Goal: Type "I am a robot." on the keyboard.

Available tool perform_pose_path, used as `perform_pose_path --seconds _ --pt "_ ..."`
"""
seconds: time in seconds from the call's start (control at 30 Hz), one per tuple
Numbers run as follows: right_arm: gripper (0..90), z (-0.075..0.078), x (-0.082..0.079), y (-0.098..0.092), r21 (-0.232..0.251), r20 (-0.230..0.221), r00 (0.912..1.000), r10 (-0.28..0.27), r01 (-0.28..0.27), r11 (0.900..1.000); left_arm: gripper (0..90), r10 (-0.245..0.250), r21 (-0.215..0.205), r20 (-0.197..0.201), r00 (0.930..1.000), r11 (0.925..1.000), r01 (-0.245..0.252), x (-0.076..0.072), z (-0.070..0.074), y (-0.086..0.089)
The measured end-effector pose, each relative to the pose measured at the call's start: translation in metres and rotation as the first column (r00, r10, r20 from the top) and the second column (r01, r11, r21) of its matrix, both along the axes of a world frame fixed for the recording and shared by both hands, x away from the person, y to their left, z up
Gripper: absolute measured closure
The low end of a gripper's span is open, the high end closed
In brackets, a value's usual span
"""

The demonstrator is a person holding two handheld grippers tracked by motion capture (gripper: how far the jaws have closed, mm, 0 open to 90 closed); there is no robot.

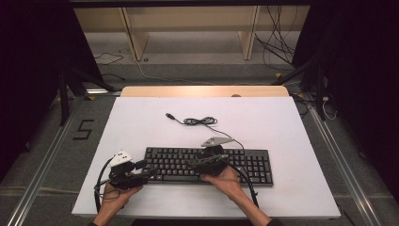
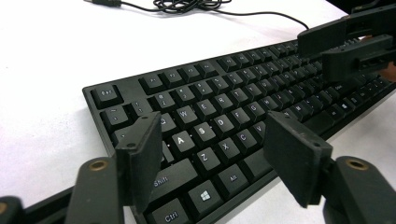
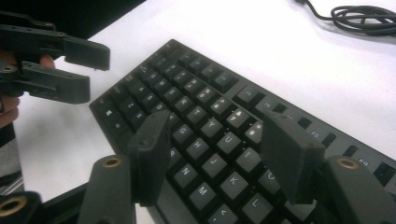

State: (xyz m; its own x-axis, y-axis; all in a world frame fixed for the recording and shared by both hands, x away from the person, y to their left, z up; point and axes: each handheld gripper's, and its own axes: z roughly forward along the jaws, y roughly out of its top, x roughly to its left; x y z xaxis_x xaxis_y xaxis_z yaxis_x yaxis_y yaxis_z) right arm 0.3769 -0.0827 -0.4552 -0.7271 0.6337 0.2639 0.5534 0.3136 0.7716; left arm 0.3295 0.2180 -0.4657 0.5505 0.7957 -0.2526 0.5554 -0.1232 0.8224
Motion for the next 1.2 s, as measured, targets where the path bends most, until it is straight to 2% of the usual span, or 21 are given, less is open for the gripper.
perform_pose_path --seconds 0.13,0.43,0.47,0.5,0.53,0.87,1.2 --pt "43.8 0.001 -0.005 0.0 0.006 0.002 0.9998 0.02 -0.02 1.0 33.3 0.0 -0.01 0.018 0.9998 1.0 0.001 -0.001 0.001 0.0" --pt "46.0 0.001 -0.008 0.0 0.008 0.002 0.9997 0.026 -0.026 1.0 33.0 -0.003 -0.015 0.026 0.9997 0.9999 0.004 -0.003 0.003 -0.001" --pt "46.0 0.001 -0.008 0.0 0.008 0.002 0.9997 0.026 -0.026 1.0 30.1 -0.003 -0.015 0.026 0.9997 0.9999 0.004 -0.003 0.003 -0.001" --pt "46.0 -0.007 -0.026 0.004 -0.041 -0.016 0.9954 0.094 -0.095 0.995 30.1 -0.003 -0.015 0.026 0.9997 0.9999 0.004 -0.003 0.003 -0.001" --pt "85.2 -0.007 -0.026 0.004 -0.041 -0.016 0.9954 0.094 -0.095 0.995 30.1 -0.003 -0.015 0.026 0.9997 0.9999 0.004 -0.003 0.003 -0.001" --pt "86.8 -0.008 -0.028 0.005 -0.044 -0.019 0.9946 0.102 -0.103 0.994 29.9 -0.006 -0.016 0.03 0.9995 0.9998 0.007 -0.004 0.003 -0.001" --pt "90.0 -0.016 -0.032 0.009 -0.072 -0.027 0.9925 0.119 -0.121 0.99 28.8 -0.009 -0.017 0.038 0.9992 0.9998 0.01 -0.004 0.003 -0.002"
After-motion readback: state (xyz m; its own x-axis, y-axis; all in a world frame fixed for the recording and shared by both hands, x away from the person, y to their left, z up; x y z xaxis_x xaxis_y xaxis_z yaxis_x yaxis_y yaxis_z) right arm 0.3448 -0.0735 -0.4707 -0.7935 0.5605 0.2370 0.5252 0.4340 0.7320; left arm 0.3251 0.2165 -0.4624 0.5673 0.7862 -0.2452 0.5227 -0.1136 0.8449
